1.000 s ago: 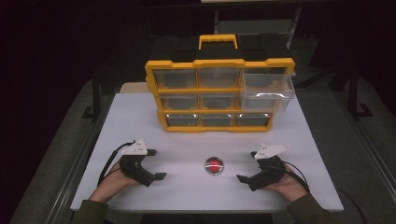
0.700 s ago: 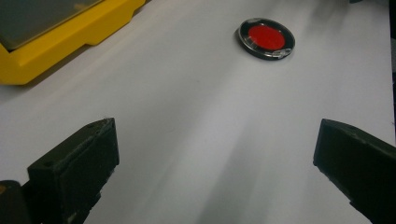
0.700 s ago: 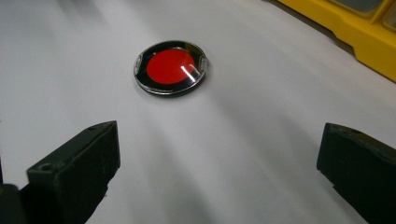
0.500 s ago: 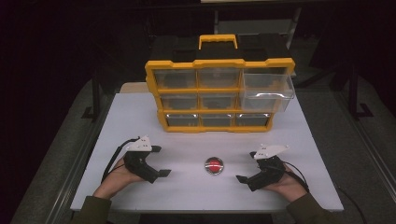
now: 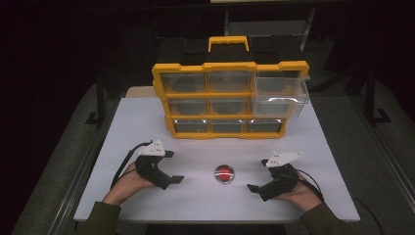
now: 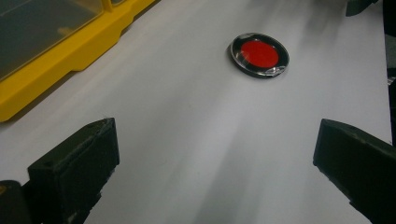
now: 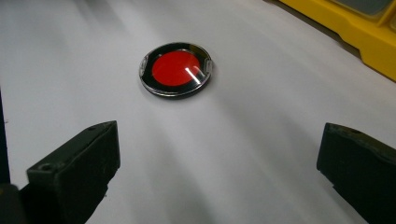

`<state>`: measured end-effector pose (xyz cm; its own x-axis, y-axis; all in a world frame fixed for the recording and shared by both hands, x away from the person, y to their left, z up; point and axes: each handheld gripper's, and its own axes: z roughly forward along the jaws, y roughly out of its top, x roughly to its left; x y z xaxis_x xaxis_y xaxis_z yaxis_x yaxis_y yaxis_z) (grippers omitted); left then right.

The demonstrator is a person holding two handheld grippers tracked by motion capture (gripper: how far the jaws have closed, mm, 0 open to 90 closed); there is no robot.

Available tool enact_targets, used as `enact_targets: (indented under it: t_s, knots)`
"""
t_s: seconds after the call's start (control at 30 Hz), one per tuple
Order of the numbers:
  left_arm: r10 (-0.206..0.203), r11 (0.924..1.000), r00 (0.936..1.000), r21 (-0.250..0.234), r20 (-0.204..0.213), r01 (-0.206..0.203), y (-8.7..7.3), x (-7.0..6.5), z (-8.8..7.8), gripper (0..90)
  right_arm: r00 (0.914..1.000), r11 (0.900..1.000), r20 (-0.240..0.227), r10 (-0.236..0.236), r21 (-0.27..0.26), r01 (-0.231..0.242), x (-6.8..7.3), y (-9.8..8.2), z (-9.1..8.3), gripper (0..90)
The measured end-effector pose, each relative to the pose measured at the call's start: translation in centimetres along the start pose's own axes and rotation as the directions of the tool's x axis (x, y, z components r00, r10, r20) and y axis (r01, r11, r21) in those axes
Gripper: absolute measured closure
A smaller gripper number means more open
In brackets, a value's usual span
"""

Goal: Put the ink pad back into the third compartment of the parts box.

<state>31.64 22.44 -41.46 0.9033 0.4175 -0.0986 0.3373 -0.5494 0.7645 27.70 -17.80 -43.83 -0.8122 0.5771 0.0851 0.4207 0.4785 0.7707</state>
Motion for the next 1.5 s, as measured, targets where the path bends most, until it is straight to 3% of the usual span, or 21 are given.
enact_targets:
  t_s: [1.5]
  knots:
    - [0.027, 0.9996, 0.9991, 0.001, 0.034, -0.027, 2.6, -0.2, 2.1, 0.0, 0.9999, 1.0, -0.014, -0.01, 0.006, 0.01, 0.1, 0.0, 0.2, 0.0]
